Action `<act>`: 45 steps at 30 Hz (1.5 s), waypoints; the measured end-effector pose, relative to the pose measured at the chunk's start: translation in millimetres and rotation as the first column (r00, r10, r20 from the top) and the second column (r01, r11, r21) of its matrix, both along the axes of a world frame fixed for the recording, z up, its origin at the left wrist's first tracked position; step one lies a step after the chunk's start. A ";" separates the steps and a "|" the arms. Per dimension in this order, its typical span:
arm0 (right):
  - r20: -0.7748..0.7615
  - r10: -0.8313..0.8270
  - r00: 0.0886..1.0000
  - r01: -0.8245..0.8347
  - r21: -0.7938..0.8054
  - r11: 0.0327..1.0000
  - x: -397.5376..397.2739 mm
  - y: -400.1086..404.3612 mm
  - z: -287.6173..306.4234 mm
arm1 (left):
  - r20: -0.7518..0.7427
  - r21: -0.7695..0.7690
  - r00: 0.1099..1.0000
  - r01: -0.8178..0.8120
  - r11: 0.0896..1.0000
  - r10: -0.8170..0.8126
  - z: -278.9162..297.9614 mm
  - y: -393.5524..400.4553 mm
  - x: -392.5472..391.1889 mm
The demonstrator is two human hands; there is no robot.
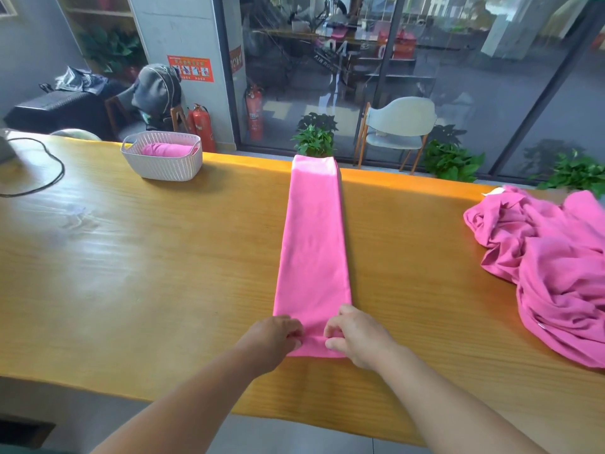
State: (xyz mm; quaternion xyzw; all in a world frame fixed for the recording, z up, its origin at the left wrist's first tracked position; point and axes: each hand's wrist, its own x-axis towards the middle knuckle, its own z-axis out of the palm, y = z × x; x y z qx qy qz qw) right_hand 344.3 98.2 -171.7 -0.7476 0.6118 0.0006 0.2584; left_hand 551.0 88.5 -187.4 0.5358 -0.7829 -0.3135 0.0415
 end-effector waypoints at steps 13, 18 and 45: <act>-0.001 0.084 0.996 -0.080 -0.296 0.952 10.1 17.6 -16.5 | 0.232 -0.375 0.925 0.369 0.850 -0.300 -15.1 -9.5 2.4; -0.033 0.096 0.995 -0.101 -0.247 0.964 8.0 18.9 -13.0 | 0.100 -0.401 0.948 0.317 0.859 -0.303 -7.9 -2.8 9.8; 0.043 -0.085 0.995 0.082 0.073 0.994 5.0 -50.2 13.5 | 0.226 -0.329 0.929 0.355 0.875 -0.292 -3.6 -44.8 -9.6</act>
